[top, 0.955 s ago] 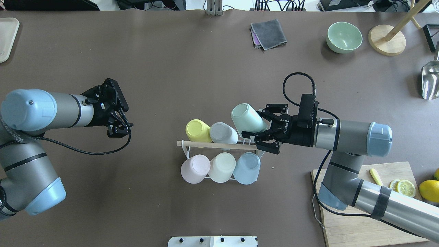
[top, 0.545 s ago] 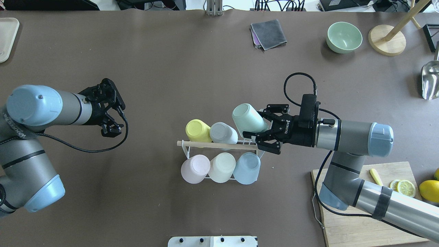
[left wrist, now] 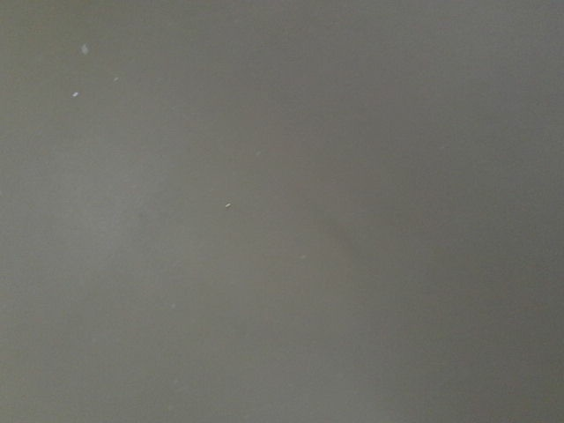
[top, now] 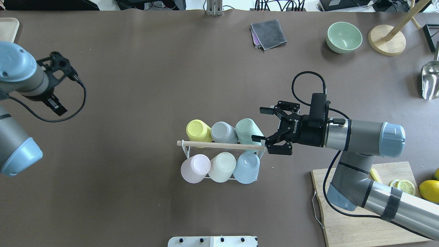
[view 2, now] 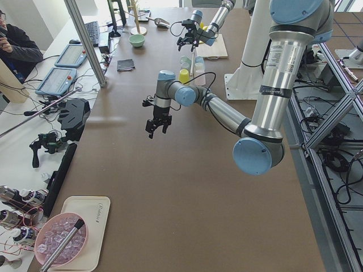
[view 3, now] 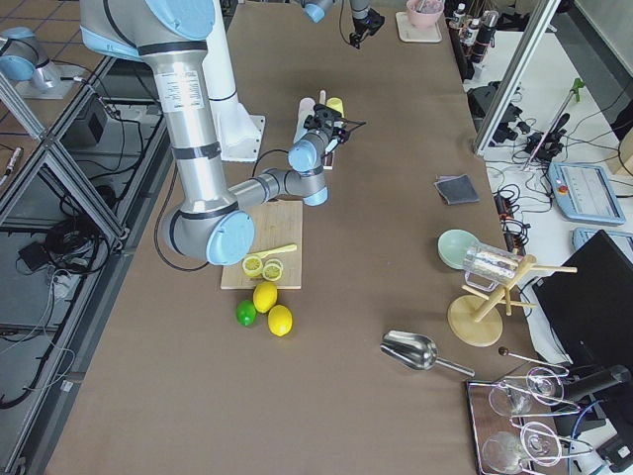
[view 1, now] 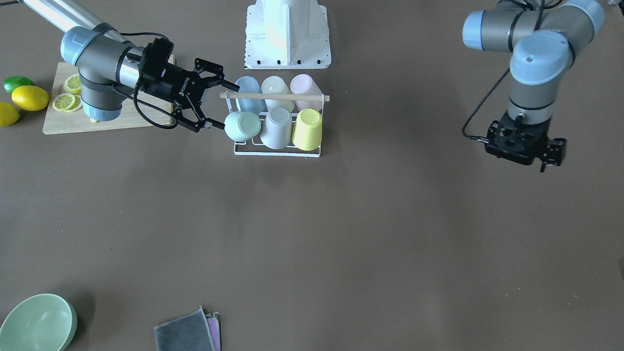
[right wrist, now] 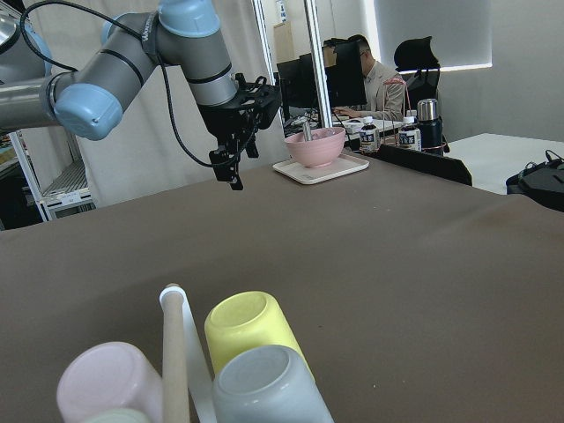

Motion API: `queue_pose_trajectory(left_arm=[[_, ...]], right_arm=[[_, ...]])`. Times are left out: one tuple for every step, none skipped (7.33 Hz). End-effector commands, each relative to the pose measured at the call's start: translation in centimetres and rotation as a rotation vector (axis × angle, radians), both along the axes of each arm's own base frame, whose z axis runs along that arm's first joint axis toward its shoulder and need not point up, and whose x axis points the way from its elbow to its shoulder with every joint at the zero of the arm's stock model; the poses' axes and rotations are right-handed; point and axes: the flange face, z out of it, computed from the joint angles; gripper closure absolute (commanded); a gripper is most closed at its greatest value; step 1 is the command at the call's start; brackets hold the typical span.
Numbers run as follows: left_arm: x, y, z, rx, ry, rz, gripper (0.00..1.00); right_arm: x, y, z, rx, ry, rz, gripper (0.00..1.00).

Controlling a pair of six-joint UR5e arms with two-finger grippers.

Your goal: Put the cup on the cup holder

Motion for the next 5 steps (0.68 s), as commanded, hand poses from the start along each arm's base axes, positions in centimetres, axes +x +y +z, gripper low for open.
queue_pose_trajectory(left_arm=[[-8.8, -1.1, 5.2, -0.252, 0.128, -0.156, 0.01], [-14.1, -0.9, 7.5, -0.302, 0.146, -0.249, 0.01], [-19.2, 0.1, 9.3, -0.349, 0.183, -0.340, 0.01], [-24.4, 2.6, 11.7, -0.425, 0.280, -0.429, 0.01], [-28.1, 5.9, 13.9, -0.488, 0.377, -0.500, 0.01]], right_arm=[[7.0, 0.5, 1.9, -0.005, 0.122, -0.072, 0.00], [11.0, -0.4, 3.9, -0.029, 0.210, -0.115, 0.00], [15.2, -1.5, 6.2, -0.087, 0.295, -0.147, 0.00], [18.8, -2.4, 7.7, -0.165, 0.364, -0.181, 0.00], [21.4, -2.5, 9.2, -0.277, 0.425, -0.194, 0.00]])
